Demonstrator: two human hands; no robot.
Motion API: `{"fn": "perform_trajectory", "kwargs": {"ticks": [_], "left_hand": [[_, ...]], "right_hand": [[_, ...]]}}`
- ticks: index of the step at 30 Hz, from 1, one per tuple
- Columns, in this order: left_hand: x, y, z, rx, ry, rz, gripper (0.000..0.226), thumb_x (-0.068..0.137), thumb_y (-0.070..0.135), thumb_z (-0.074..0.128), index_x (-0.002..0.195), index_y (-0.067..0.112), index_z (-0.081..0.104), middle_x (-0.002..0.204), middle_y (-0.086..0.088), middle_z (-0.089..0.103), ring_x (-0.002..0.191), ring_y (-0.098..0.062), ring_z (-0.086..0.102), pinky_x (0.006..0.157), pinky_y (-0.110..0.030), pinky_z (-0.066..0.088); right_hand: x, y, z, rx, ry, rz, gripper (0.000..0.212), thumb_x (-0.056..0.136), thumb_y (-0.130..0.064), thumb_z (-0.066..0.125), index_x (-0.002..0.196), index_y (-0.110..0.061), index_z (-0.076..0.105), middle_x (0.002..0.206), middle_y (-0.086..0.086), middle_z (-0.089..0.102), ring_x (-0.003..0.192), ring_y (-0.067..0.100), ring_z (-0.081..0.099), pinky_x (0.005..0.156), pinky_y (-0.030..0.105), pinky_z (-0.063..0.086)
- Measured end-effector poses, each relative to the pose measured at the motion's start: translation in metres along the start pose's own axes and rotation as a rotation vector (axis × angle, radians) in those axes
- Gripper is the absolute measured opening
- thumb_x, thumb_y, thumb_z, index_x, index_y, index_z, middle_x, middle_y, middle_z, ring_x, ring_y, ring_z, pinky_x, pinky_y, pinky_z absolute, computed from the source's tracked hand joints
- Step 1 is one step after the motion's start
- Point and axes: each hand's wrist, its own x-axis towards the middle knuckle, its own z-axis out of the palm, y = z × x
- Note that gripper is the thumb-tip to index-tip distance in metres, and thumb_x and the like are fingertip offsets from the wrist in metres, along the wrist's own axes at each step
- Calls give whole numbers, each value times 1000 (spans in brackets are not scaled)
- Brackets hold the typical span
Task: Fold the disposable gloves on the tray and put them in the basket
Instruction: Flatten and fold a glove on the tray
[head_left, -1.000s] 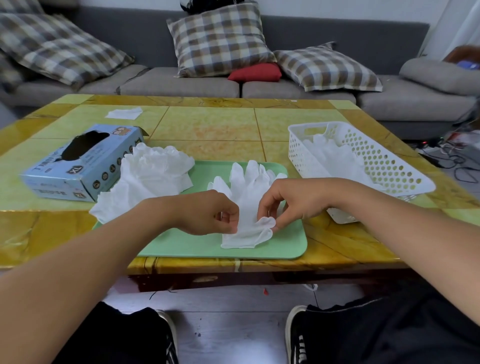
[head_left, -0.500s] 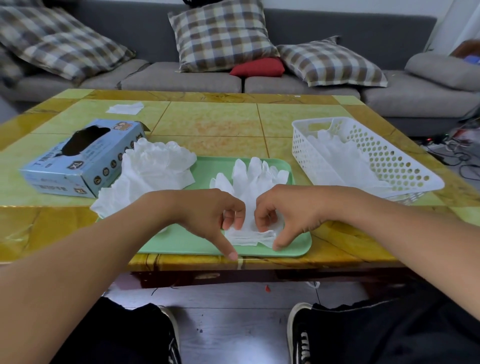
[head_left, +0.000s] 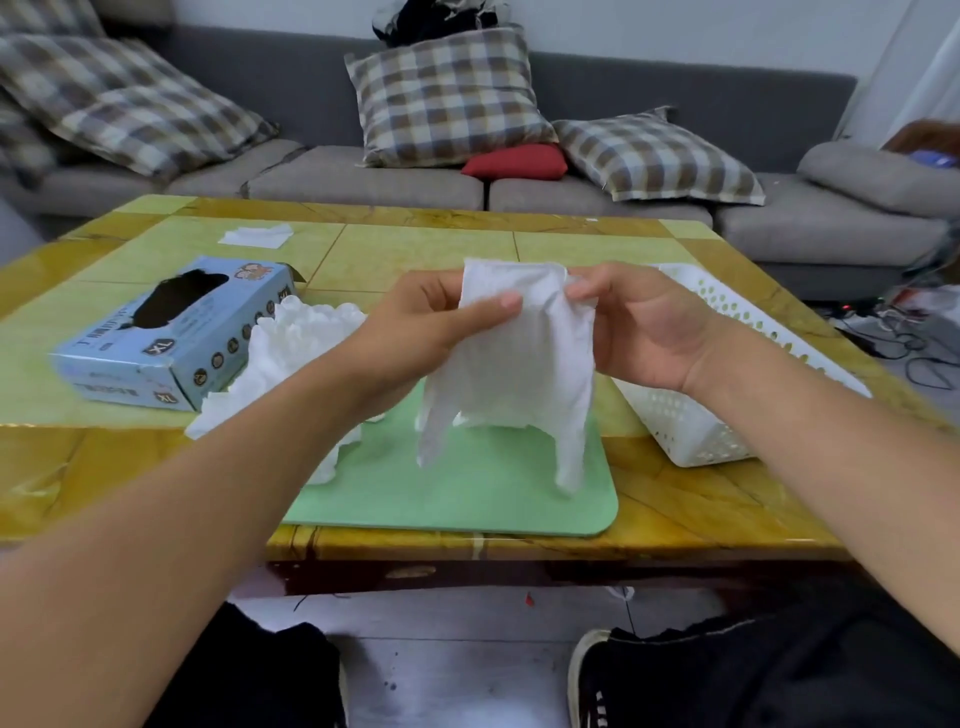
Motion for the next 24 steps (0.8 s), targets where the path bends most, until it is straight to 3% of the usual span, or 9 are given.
{"fn": "perform_trajectory", "kwargs": {"ticks": [2,5,7,9,14,19,24], "left_hand": [[3,4,11,-97,106,-4,22,91,28,70,100,9,77,102,-15,76,88,-24,71,85,-44,58],[9,10,24,-163,252,44,15,96,19,68,103,9,76,97,-12,77,85,-25,73,80,-44,62],[13,14,27,-188,306,58,15,95,16,68,106,8,75,94,-12,78,81,-25,74,75,-41,62],[16,17,29,-207,303,49,17,95,16,69,108,6,74,94,-13,78,82,-27,75,75,-41,62],[22,28,36,-162,230,119,20,97,14,64,115,10,72,97,-12,78,85,-26,76,72,-35,60],[36,69,58,-261,120,185,27,102,14,57,124,2,66,115,-19,72,103,-32,71,87,-40,60],[48,88,95,-278,33,93,22,102,17,56,110,4,72,107,-11,76,93,-21,74,78,-30,61]], "right_hand": [[-2,-4,5,136,23,-20,84,80,-41,67,148,3,44,154,27,38,128,35,49,111,44,39],[-9,-5,16,182,-65,-32,87,87,-63,43,150,-4,45,151,19,49,138,33,50,113,45,43],[-12,-3,23,125,-4,-36,75,88,-52,50,146,-5,50,144,18,56,135,32,54,109,44,48],[-13,-4,29,57,171,-55,56,88,-36,67,133,-3,63,132,17,66,123,31,64,101,40,54],[-20,-25,24,-59,465,-251,34,96,-16,67,123,4,67,118,19,72,109,33,71,91,39,59],[-56,-68,13,-126,534,-464,20,94,-5,68,112,3,71,109,17,75,101,29,73,88,39,60],[-93,-97,-11,-179,605,-475,15,91,-4,71,105,0,74,102,16,77,91,26,75,78,34,60]]}}
